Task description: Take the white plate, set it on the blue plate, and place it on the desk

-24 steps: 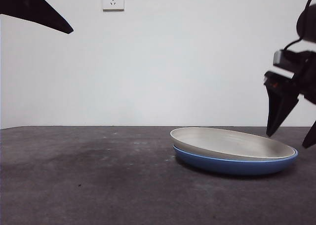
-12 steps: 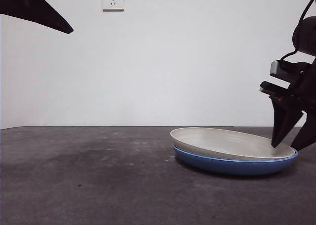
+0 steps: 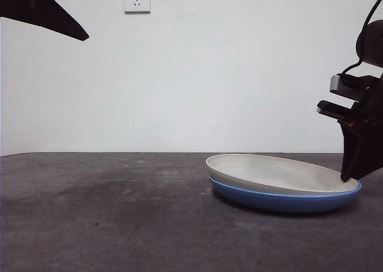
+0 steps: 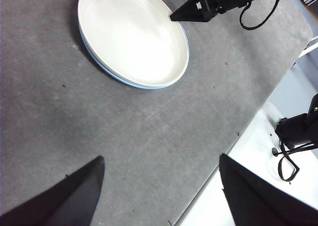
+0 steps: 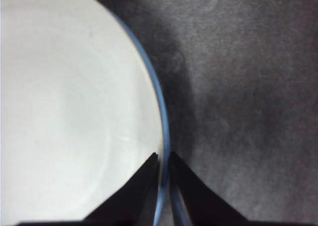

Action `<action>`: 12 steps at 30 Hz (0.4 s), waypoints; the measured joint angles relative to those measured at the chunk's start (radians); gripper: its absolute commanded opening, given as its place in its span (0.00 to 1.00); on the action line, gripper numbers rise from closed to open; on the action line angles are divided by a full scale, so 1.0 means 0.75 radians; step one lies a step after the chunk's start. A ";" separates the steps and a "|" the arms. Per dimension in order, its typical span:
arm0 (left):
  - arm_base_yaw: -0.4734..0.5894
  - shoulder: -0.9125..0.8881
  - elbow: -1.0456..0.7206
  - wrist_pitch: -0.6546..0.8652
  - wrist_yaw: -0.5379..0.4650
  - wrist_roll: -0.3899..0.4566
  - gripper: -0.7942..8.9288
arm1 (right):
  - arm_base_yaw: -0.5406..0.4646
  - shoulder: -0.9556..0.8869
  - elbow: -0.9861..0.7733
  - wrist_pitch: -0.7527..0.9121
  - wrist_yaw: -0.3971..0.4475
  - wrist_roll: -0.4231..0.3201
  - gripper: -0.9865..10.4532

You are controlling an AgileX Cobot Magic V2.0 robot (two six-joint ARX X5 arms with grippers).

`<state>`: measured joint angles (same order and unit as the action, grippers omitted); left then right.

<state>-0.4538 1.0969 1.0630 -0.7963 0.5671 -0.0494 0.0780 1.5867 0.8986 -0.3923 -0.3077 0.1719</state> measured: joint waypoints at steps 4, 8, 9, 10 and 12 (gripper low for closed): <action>0.000 0.000 0.000 -0.001 0.000 0.000 0.47 | -0.002 0.000 0.000 0.002 -0.001 0.003 0.09; 0.000 0.000 0.000 -0.001 0.000 0.000 0.47 | -0.012 -0.001 0.000 0.018 -0.004 0.028 0.09; 0.000 0.000 0.000 -0.001 -0.001 0.000 0.47 | -0.015 -0.001 0.000 0.022 -0.006 0.034 0.09; 0.000 0.000 0.000 -0.001 0.000 0.000 0.47 | -0.018 -0.003 0.000 0.025 -0.010 0.039 0.09; 0.000 0.000 0.000 -0.001 0.000 0.000 0.47 | -0.021 -0.022 -0.001 0.031 -0.016 0.056 0.09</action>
<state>-0.4538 1.0969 1.0630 -0.7967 0.5671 -0.0494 0.0624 1.5703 0.8982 -0.3695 -0.3199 0.2142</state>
